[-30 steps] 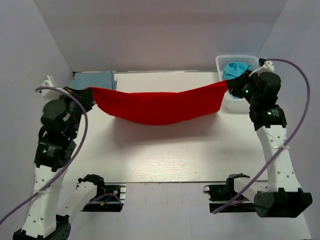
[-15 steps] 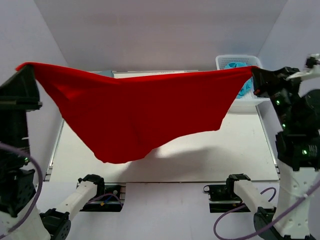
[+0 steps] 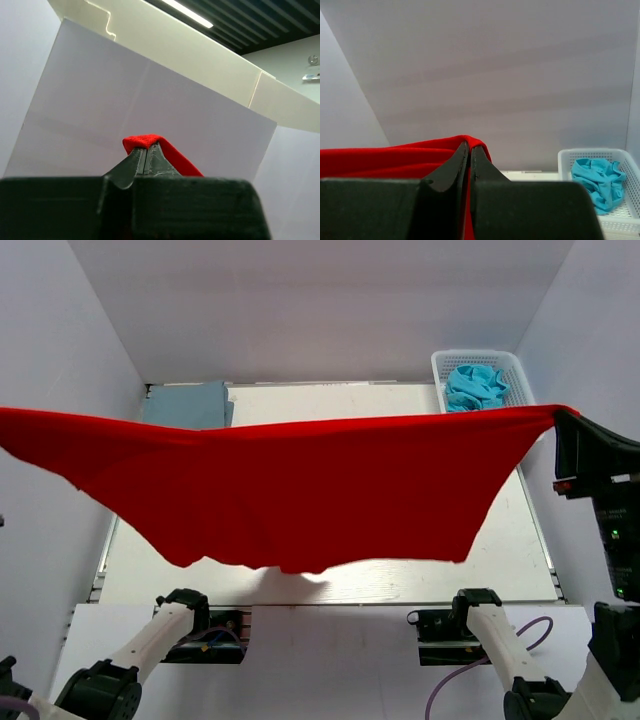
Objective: Fold and stack the t-shirts
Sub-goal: Flatten out the tshirt
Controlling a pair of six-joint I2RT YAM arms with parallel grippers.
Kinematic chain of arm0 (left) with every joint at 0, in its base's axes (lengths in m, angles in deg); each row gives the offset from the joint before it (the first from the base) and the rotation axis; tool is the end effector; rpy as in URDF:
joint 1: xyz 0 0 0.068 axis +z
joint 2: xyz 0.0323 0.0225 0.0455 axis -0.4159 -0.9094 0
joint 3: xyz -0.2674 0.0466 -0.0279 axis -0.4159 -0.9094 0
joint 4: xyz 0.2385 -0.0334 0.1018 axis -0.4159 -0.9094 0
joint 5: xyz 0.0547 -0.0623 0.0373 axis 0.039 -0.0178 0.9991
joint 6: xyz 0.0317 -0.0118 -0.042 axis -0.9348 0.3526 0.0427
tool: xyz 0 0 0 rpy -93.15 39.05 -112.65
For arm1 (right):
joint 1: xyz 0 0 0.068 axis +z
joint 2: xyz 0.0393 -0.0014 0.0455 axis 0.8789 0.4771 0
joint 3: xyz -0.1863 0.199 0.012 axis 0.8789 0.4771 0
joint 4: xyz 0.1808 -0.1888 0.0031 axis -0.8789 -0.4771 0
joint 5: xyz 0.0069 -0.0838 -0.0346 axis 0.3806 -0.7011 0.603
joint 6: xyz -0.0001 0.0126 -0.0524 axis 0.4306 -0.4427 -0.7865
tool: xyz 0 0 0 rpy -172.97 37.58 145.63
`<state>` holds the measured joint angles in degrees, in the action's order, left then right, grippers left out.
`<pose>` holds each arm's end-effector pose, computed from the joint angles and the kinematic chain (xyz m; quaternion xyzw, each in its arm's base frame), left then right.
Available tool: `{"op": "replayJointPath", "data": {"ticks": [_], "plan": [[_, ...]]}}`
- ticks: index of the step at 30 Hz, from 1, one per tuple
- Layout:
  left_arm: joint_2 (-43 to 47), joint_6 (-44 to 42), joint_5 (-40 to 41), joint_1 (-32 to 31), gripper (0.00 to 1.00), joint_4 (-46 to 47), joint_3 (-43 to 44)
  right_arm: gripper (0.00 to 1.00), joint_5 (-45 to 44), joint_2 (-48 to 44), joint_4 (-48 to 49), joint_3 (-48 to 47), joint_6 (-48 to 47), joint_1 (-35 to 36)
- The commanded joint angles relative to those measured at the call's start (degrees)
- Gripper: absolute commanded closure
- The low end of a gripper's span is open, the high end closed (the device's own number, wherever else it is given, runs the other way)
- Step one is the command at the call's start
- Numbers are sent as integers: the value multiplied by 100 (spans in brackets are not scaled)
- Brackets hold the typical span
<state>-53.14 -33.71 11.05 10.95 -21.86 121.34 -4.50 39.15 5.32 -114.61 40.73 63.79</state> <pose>-0.0858 0.0303 0.6340 -0.1324 0.3842 -0.1946 0.8928 -0.0201 0.0023 0.5854 0.0381 0.5156 0.1823 0.8363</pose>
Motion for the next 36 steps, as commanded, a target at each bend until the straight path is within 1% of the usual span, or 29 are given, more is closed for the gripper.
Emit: {"op": "replayJointPath", "data": {"ticks": [1, 4, 7, 8, 9, 11, 12, 14, 15, 17, 18, 21, 22, 24, 28, 29, 30, 32, 33, 36], "plan": [[14, -278, 16, 0, 100, 36, 107, 100, -205, -62, -158, -192, -129, -9], [-39, -330, -37, 0, 100, 36, 107, 100, -284, -80, -158, -132, -138, -17], [-171, -330, 41, 0, 100, 167, -287, 100, -319, -132, -70, 148, -121, -17], [-171, -330, 94, 0, 100, 237, -454, 100, -302, -46, -35, 411, -68, -9], [-241, -330, 199, 0, 100, 299, -838, 100, -293, -36, 96, 553, -42, -9], [-364, -330, 270, 0, 100, 536, -1253, 100, -284, 43, 324, 1149, 46, 9], [-434, -330, 270, 0, 100, 624, -1629, 100, -267, 86, 386, 1431, 55, 0], [-601, -383, 340, 0, 100, 957, -1992, 100, -188, 297, 633, 1705, 90, -9], [-828, -383, 341, 0, 100, 1063, -2281, 100, -153, 385, 685, 2054, 99, -26], [-1110, -383, 393, 0, 100, 1369, -2581, 100, -100, 719, 843, 2259, 108, -17], [-1399, -444, 394, 0, 100, 1485, -2913, 100, -39, 876, 922, 2634, 125, -9], [-1883, -445, 341, 115, 100, 2021, -3609, 100, 155, 1316, 1545, 3294, 222, -26], [-2233, -445, 341, 115, 100, 2152, -3759, 100, 225, 1544, 1669, 3479, 274, -26], [-2586, -445, 289, 115, 100, 2565, -4128, 100, 269, 1948, 2011, 3674, 310, -18], [-3509, -374, 235, 115, 100, 3032, -4288, 100, 489, 3019, 2425, 3728, 275, -26], [-3911, -374, 235, 115, 100, 3146, -4192, 100, 542, 3318, 2574, 3684, 179, -18], [-4115, -374, 183, 115, 100, 3199, -4191, 100, 560, 3452, 2628, 3579, 91, -26], [-4511, -374, 86, 167, 100, 3252, -3972, 100, 560, 4022, 2742, 3412, -6, -9], [-4913, -374, -1, 167, 100, 3339, -3910, 100, 551, 4138, 2838, 3307, -41, -17], [-5530, -374, -2, 220, 100, 3463, -3577, 100, 639, 4805, 3207, 3060, -112, -26]]}}
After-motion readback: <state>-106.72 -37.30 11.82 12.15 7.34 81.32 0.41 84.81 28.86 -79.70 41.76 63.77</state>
